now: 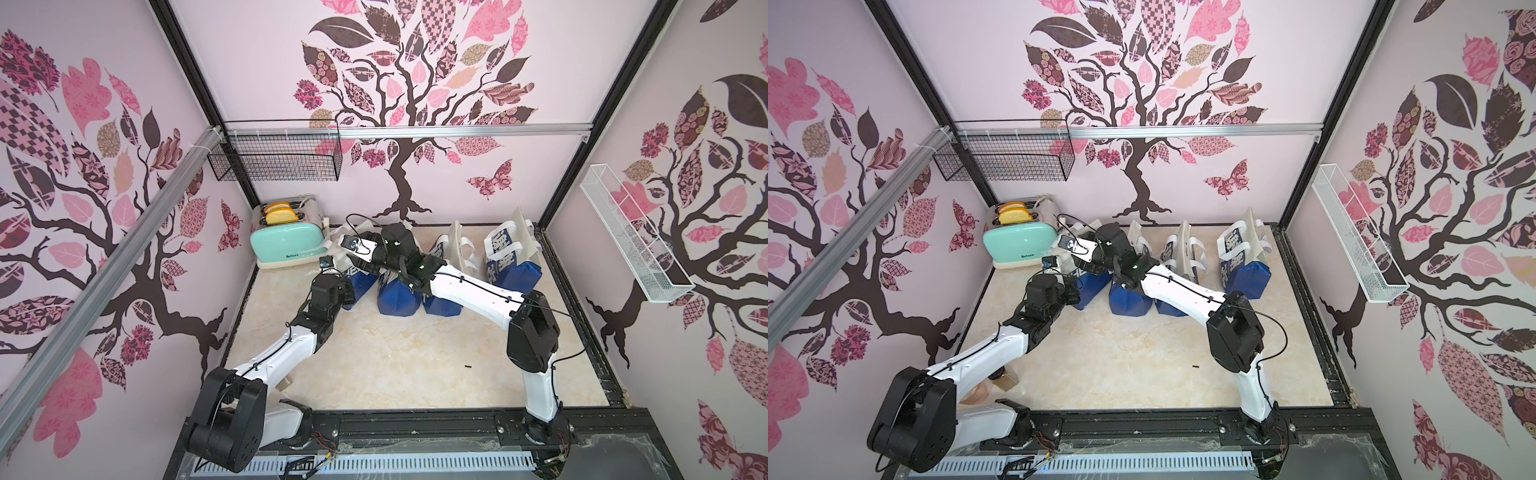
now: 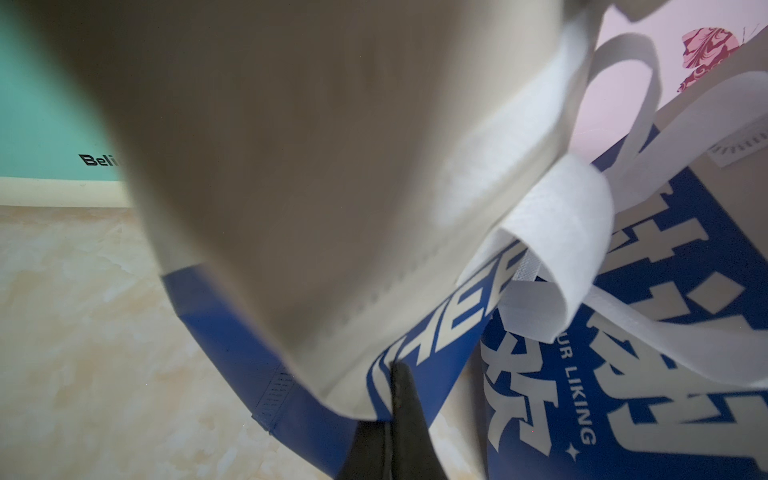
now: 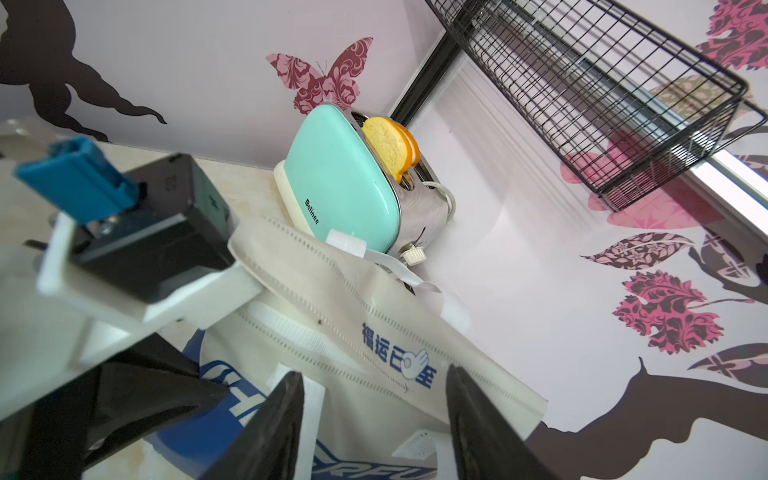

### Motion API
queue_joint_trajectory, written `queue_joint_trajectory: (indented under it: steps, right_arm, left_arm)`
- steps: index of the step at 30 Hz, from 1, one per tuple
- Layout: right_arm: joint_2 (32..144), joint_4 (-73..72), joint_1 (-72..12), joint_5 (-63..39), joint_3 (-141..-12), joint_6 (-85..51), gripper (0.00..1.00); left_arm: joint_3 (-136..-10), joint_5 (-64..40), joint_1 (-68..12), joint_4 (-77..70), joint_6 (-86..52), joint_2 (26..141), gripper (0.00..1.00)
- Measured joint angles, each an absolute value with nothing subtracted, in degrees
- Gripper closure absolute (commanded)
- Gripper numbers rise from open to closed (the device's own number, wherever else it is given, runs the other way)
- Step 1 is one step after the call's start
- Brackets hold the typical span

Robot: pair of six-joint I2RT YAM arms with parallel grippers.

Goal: Open the takeout bag
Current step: Open the takeout bag at the center of the board.

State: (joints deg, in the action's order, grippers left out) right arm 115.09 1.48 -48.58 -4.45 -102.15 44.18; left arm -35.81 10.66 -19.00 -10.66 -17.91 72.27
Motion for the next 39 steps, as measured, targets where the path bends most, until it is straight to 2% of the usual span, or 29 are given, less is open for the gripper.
queue_joint_trajectory:
  steps: [25,32,38,39]
  right_arm:
    - [116.8,0.2,-49.2,-1.7,-102.3,44.4,0.64]
    - [118.2,-0.4,-50.0,-1.5,-102.4,44.3,0.77]
    - [118.4,-0.4,-50.1,-1.6,-102.6,44.1,0.99]
    - [118.4,-0.4,-50.1,-1.6,-102.6,44.1,1.00]
  left_arm:
    - [-32.6,10.3,-19.0,-5.4,-15.4,64.8,1.00]
    - [-32.4,10.2,-19.1,-4.5,-14.2,63.9,1.00]
    - [-32.5,10.3,-19.7,-4.0,-12.8,63.6,1.00]
    - [-32.4,10.3,-19.8,-3.8,-12.6,63.4,1.00]
